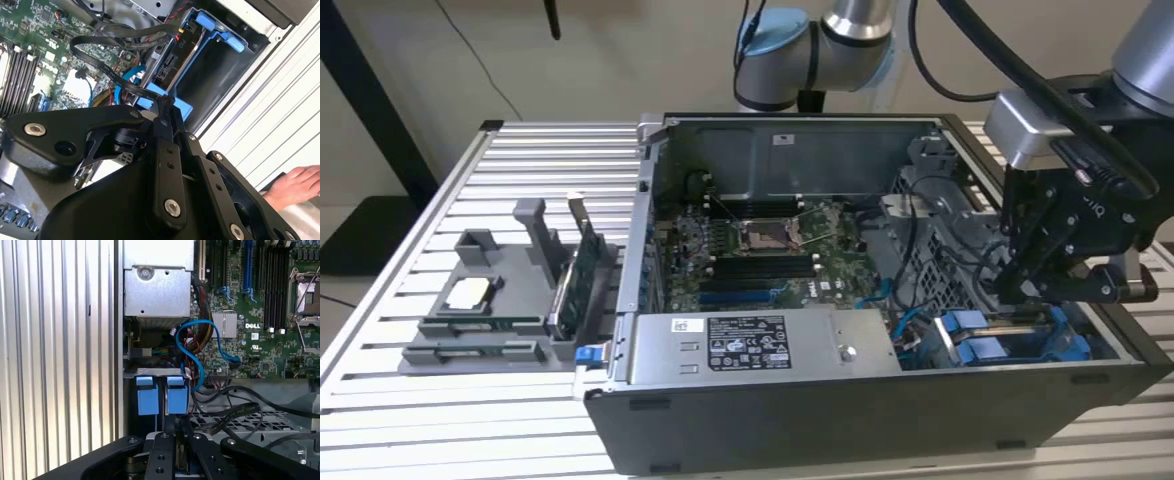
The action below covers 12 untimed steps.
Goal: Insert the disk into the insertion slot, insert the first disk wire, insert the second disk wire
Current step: 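Insert the second disk wire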
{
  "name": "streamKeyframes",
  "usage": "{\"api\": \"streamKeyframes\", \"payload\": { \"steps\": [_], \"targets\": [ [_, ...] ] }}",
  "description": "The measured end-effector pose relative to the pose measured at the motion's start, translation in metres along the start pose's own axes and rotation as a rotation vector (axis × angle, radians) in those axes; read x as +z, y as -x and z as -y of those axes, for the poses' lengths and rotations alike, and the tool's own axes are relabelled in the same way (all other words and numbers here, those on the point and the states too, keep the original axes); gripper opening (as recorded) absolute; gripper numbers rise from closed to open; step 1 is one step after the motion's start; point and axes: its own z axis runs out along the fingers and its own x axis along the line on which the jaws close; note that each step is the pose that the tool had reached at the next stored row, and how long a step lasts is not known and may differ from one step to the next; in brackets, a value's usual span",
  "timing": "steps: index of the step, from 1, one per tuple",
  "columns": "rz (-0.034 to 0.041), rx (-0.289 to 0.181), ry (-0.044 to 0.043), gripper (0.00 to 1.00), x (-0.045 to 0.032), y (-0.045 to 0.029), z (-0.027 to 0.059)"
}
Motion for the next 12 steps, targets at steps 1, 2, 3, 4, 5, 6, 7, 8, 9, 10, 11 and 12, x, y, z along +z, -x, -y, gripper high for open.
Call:
{"api": "streamKeyframes", "payload": {
  "steps": [1, 2, 3, 4, 5, 6, 7, 8, 9, 10, 11, 12],
  "targets": [
    [-0.0001, 0.0, 0.0, 0.16, 0.0003, 0.0, 0.0],
    [-0.0001, 0.0, 0.0, 0.16, 0.0004, -0.0001, 0.0],
    [-0.0001, 0.0, 0.0, 0.16, 0.0004, -0.0001, 0.0],
    [-0.0001, 0.0, 0.0, 0.16, 0.0004, -0.0001, 0.0],
    [0.0001, 0.0, 0.0, 0.16, 0.0005, -0.0001, 0.0],
    [0.0001, 0.0, 0.0, 0.16, 0.0008, -0.0001, 0.0],
    [0.0003, 0.0, 0.0, 0.16, 0.0011, -0.0001, 0.0],
    [0.0002, 0.0, -0.0001, 0.16, 0.0015, -0.0001, 0.0],
    [0.0, 0.0, -0.0003, 0.16, 0.0018, -0.0001, 0.0],
    [0.0001, 0.0, -0.0005, 0.16, 0.0023, -0.0002, 0.0],
    [0.0001, 0.0, -0.0008, 0.16, 0.0027, -0.0002, 0.0001],
    [0.0, 0.0, -0.0011, 0.16, 0.0032, -0.0002, 0.0001]
  ]
}}
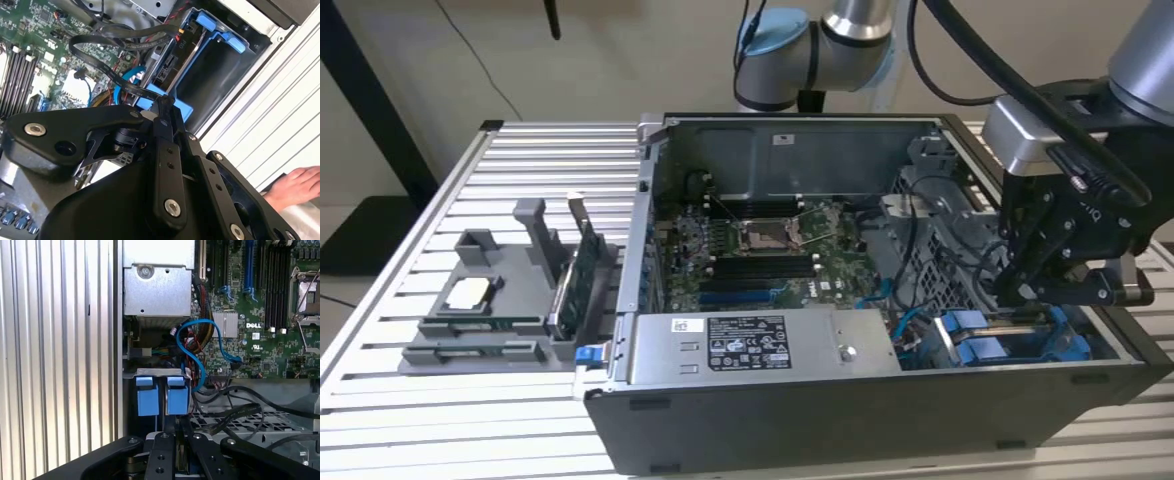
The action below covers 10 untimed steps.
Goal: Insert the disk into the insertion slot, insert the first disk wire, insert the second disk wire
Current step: 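Insert the second disk wire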
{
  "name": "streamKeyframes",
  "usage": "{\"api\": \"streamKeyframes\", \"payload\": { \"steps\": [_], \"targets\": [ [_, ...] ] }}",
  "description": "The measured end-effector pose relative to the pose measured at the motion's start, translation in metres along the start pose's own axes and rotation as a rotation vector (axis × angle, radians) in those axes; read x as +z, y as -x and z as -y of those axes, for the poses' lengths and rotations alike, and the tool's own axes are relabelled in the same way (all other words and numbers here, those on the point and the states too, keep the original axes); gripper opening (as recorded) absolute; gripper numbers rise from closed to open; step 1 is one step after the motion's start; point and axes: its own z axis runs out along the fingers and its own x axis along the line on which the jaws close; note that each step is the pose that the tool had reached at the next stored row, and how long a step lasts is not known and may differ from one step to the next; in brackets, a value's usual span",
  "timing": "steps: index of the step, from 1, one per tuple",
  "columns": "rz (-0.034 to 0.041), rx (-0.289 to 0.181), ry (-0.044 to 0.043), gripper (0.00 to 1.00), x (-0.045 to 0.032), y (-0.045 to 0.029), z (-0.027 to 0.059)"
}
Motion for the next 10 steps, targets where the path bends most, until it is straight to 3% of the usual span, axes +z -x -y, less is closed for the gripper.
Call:
{"api": "streamKeyframes", "payload": {
  "steps": [8, 10],
  "targets": [
    [-0.0002, 0.0, -0.0047, 0.16, 0.0066, -0.0004, 0.0],
    [-0.0002, -0.002, -0.0107, 0.16, 0.0088, -0.0003, -0.0001]
  ]
}}
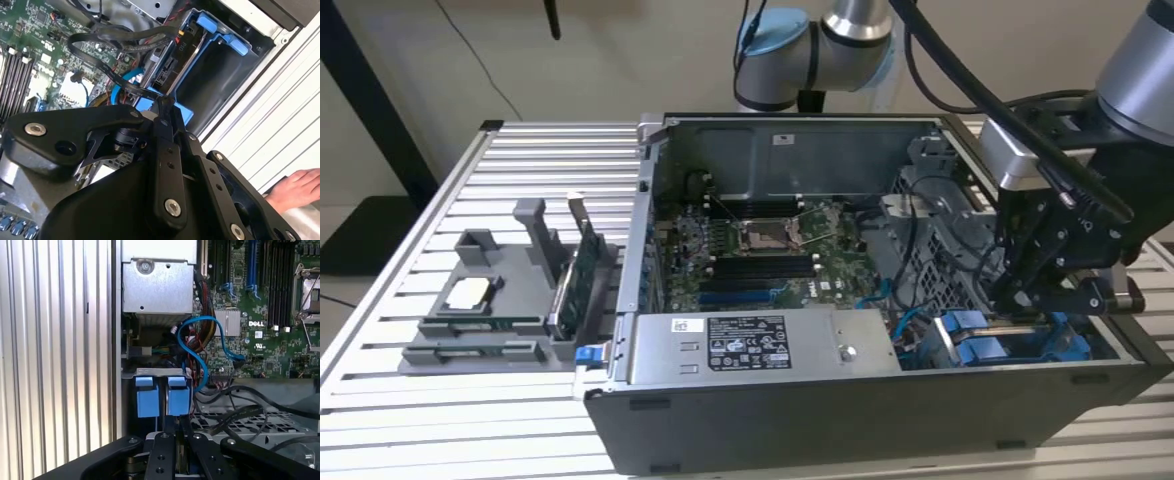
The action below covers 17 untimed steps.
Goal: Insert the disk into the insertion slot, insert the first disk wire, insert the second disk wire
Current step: 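Insert the second disk wire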
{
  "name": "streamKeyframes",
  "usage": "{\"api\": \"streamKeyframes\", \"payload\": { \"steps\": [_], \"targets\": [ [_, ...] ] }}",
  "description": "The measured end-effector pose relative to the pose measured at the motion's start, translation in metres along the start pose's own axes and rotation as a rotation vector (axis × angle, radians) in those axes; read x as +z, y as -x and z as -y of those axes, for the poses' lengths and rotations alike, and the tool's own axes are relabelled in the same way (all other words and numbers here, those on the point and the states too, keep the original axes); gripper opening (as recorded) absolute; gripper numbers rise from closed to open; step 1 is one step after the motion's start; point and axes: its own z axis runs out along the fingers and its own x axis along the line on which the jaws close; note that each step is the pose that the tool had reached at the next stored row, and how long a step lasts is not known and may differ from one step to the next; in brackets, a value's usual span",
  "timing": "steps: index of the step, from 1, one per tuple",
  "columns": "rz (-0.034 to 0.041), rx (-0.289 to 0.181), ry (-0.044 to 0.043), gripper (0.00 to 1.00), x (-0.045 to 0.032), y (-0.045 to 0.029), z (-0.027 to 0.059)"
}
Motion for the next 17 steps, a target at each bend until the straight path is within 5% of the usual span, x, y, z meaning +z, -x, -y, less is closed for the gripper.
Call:
{"api": "streamKeyframes", "payload": {
  "steps": [9, 17],
  "targets": [
    [0.0014, -0.046, -0.05, 0.16, 0.0077, 0.0034, -0.0001],
    [0.0023, -0.083, -0.076, 0.16, 0.017, 0.0071, 0.0001]
  ]
}}
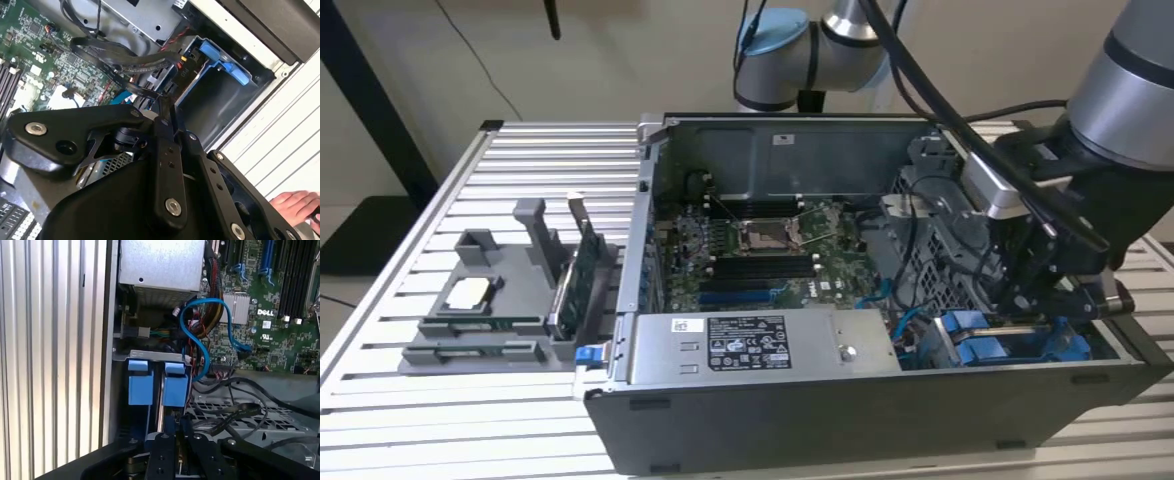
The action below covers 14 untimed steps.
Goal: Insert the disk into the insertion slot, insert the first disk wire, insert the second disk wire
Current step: 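Insert the second disk wire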
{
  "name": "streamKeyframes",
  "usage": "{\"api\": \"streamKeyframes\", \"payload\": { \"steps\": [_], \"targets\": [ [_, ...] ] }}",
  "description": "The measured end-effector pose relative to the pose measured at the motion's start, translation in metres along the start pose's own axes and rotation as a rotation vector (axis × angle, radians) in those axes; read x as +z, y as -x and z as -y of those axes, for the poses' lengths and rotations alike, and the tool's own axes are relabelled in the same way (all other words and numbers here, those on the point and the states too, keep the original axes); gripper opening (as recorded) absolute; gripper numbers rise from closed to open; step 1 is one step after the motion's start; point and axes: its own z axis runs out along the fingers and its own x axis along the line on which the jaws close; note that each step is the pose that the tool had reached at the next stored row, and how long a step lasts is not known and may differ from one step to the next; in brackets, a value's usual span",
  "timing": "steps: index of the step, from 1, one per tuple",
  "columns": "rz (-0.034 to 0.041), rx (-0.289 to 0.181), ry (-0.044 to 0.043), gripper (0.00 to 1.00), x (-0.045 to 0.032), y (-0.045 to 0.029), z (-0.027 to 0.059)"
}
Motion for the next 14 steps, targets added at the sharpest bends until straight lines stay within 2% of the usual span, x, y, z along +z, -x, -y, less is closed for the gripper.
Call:
{"api": "streamKeyframes", "payload": {
  "steps": [4, 11, 14],
  "targets": [
    [0.0006, -0.013, -0.0074, 0.16, 0.004, 0.0018, 0.0004],
    [0.0005, -0.014, -0.008, 0.16, 0.0052, 0.0021, 0.0026],
    [-0.0014, 0.006, -0.0094, 0.16, 0.006, 0.0021, 0.0027]
  ]
}}
